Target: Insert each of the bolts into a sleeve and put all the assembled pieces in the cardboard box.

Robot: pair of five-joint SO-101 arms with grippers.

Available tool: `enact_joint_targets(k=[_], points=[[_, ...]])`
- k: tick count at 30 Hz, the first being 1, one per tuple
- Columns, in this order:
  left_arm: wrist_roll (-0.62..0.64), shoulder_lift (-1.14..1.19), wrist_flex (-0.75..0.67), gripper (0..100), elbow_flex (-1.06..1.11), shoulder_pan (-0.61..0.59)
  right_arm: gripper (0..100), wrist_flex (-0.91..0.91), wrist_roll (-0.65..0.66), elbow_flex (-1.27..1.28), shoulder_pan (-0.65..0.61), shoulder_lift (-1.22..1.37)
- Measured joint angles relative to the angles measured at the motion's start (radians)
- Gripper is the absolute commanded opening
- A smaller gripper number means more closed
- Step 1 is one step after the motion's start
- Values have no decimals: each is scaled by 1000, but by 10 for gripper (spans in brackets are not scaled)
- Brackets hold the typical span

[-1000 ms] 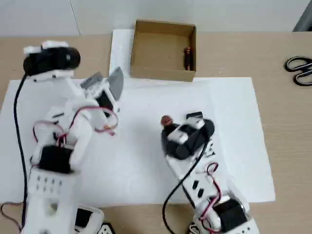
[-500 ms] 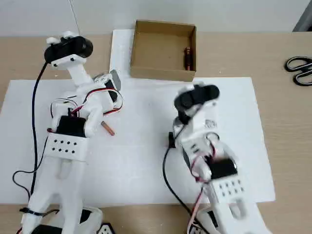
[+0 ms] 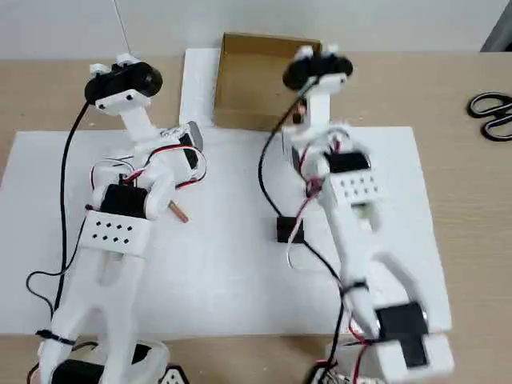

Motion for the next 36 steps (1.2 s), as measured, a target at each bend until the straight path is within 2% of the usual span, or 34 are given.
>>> enact_joint_targets(k=[13, 20, 33, 36], points=[[0, 0, 0, 87, 35, 0, 4, 9, 0, -695, 34, 586], [0, 0, 0, 87, 35, 0, 4, 9, 14, -990, 31, 865], [0, 0, 0, 86, 35, 0, 8, 9, 83, -1307, 31, 1166], [0, 0, 0, 86, 35, 0, 84, 9, 84, -1332, 31, 1192]])
